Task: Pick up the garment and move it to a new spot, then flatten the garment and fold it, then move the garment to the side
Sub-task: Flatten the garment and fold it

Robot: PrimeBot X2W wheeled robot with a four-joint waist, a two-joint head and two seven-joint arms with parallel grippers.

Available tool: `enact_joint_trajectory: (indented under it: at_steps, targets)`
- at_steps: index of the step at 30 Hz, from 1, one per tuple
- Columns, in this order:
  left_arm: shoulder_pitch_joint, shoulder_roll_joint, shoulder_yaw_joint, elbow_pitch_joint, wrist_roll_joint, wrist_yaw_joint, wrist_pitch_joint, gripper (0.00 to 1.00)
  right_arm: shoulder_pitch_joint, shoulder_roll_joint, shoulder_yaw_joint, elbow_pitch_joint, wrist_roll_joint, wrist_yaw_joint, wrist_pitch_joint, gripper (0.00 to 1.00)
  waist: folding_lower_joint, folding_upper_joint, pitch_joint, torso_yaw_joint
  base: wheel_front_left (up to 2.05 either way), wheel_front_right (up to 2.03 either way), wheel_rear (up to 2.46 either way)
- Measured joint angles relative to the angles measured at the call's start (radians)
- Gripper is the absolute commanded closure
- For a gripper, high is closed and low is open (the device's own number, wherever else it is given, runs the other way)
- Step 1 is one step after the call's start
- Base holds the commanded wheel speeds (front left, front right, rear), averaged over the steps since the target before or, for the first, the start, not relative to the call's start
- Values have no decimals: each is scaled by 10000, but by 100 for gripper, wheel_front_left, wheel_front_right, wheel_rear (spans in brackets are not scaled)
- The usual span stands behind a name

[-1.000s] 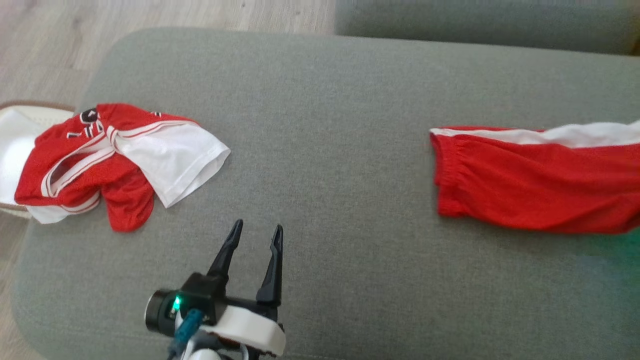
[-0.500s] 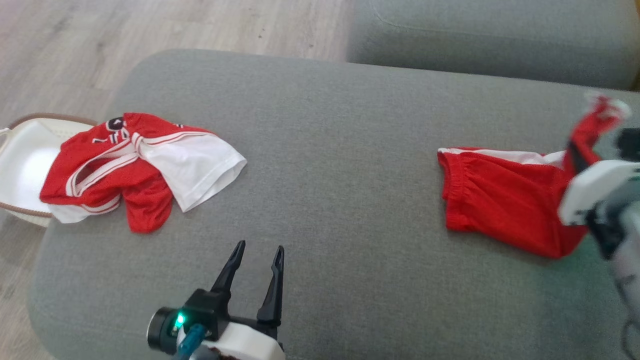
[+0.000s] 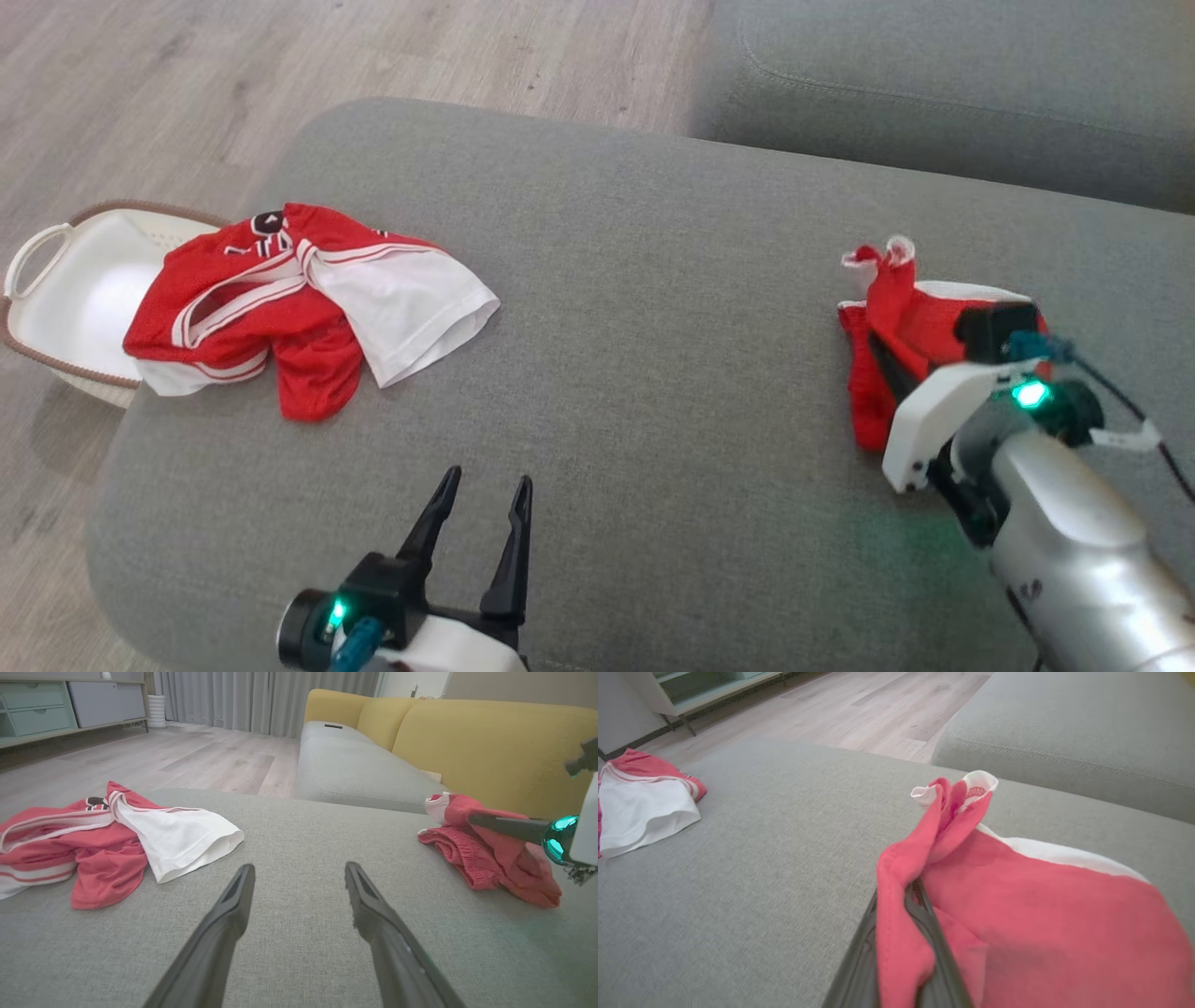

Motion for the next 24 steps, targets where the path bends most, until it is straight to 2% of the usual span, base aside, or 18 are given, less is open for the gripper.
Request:
enact_joint_trajectory:
  at_steps: [1, 7, 11, 17, 24]
  targets:
    - [33, 0, -4, -2, -54, 0, 0, 0, 131, 13, -4, -75, 0, -2, 6, 0, 0, 0, -2, 16, 0, 0, 0]
    - [112, 0, -23, -15, -178, 15, 0, 0, 756, 140, -483, -892, 263, -2, -380, 0, 0, 0, -69, 20, 0, 0, 0]
    - [221, 0, -4, -21, -199, 27, 0, 0, 1638, -65, -1135, -1762, 276, 0, -803, 0, 0, 0, -207, -104, 0, 0, 0]
    - [645, 2, 157, -8, -190, 17, 2, 0, 3211, -525, -2389, -2648, 337, -2, -1024, 0, 0, 0, -465, -475, 0, 0, 0]
    - [777, -6, 719, -117, -125, 25, 2, 0, 4277, -278, -3304, -3505, -36, -2, -1446, 0, 0, 0, -747, -1097, 0, 0, 0]
